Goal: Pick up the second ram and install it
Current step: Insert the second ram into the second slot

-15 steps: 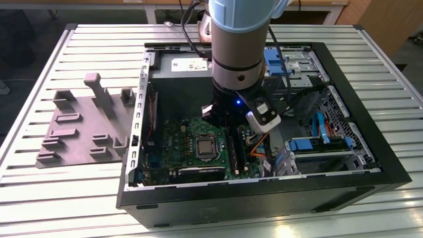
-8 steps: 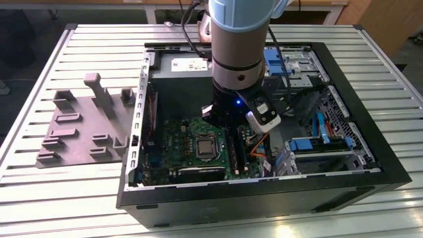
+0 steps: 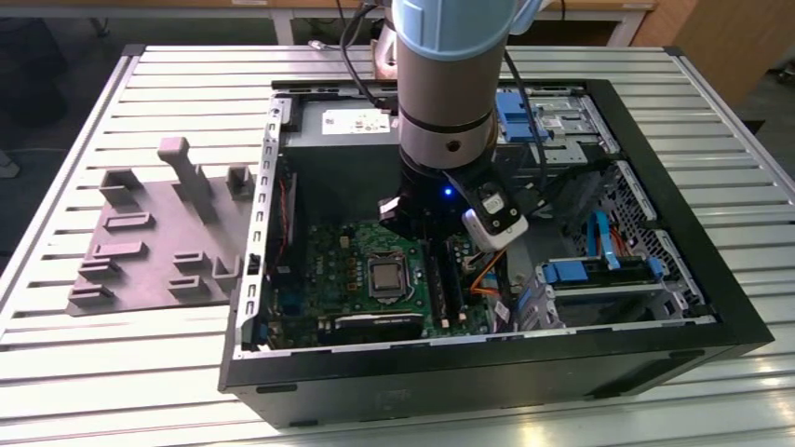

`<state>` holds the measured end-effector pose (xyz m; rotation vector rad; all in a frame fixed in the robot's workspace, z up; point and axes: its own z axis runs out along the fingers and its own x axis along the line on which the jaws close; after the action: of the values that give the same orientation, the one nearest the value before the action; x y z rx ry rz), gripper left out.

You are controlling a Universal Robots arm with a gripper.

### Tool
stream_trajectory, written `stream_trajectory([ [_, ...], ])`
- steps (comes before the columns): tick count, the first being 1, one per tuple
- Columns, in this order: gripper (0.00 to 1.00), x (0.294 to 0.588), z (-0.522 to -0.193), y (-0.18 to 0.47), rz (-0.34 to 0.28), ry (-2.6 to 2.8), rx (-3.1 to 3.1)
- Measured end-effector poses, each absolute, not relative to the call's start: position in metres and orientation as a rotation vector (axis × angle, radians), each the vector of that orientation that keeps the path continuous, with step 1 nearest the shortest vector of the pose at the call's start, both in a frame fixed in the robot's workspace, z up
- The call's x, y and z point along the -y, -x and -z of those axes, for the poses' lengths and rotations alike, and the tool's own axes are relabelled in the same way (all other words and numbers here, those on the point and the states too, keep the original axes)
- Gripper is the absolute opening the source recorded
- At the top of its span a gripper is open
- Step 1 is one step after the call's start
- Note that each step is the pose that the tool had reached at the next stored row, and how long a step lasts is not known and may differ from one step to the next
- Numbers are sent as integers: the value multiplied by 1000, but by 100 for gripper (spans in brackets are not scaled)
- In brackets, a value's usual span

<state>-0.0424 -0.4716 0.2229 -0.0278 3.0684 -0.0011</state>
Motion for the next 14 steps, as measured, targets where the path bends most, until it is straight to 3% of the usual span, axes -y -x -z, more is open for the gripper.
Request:
stream_trajectory([
  [14, 12, 472, -224, 42, 1, 18, -3068],
])
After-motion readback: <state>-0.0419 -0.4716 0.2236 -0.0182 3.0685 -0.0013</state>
